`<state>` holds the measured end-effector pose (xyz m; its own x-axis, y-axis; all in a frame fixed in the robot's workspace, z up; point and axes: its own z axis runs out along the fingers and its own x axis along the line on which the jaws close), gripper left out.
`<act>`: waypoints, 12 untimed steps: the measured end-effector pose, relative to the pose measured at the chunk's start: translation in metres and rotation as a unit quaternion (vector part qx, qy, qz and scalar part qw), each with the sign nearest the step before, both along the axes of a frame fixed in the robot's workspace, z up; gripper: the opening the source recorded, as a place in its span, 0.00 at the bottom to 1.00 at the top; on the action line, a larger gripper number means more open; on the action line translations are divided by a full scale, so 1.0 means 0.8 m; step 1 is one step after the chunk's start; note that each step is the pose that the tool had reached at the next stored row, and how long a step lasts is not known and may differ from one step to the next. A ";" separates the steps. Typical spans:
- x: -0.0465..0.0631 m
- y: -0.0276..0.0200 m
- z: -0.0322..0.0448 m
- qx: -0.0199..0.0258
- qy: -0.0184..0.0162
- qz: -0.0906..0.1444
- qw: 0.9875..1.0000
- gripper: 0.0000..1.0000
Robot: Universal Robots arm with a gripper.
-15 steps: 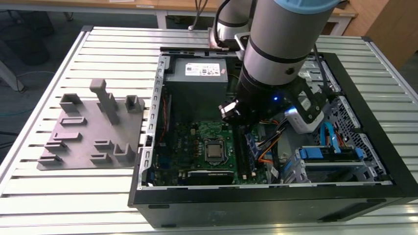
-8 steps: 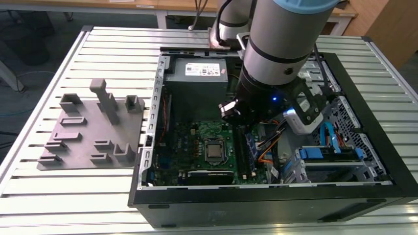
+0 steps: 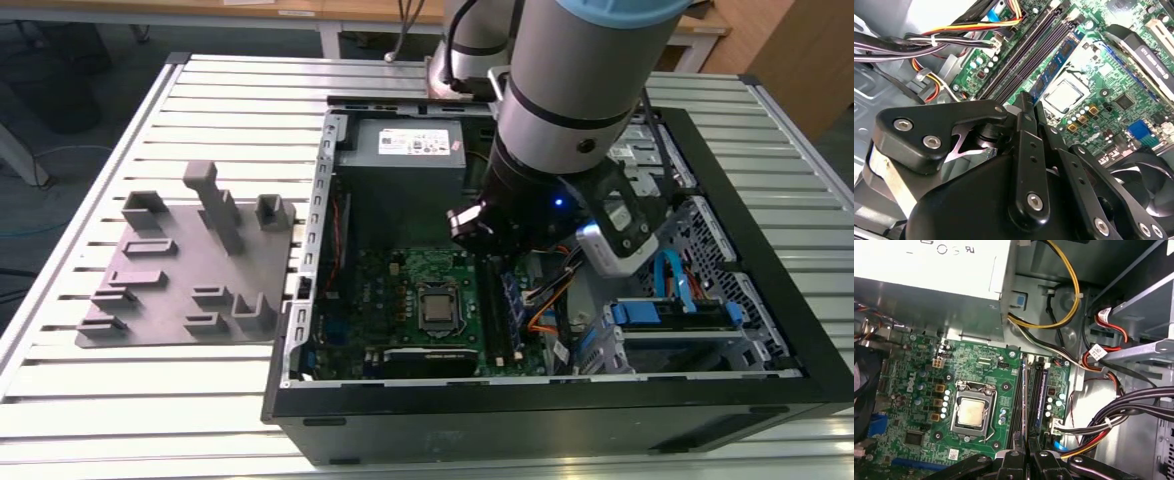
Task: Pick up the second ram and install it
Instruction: 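Insert the second ram into the second slot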
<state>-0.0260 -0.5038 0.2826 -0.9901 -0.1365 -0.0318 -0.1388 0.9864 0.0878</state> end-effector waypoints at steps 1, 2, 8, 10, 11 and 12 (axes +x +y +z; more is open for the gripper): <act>0.000 0.0000 0.0000 0.000 0.000 -0.003 1.000 0.11; 0.000 0.0000 0.0000 0.000 0.000 -0.005 1.000 0.11; 0.000 0.0000 0.0000 0.000 0.000 -0.022 1.000 0.11; 0.000 0.0000 0.0000 0.000 0.000 -0.027 1.000 0.11; 0.000 0.0000 -0.0001 0.000 0.000 -0.030 1.000 0.11; 0.000 0.0000 -0.0001 0.000 0.000 -0.033 0.999 0.11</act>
<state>-0.0259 -0.5038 0.2825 -0.9970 -0.0710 -0.0319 -0.0735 0.9934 0.0878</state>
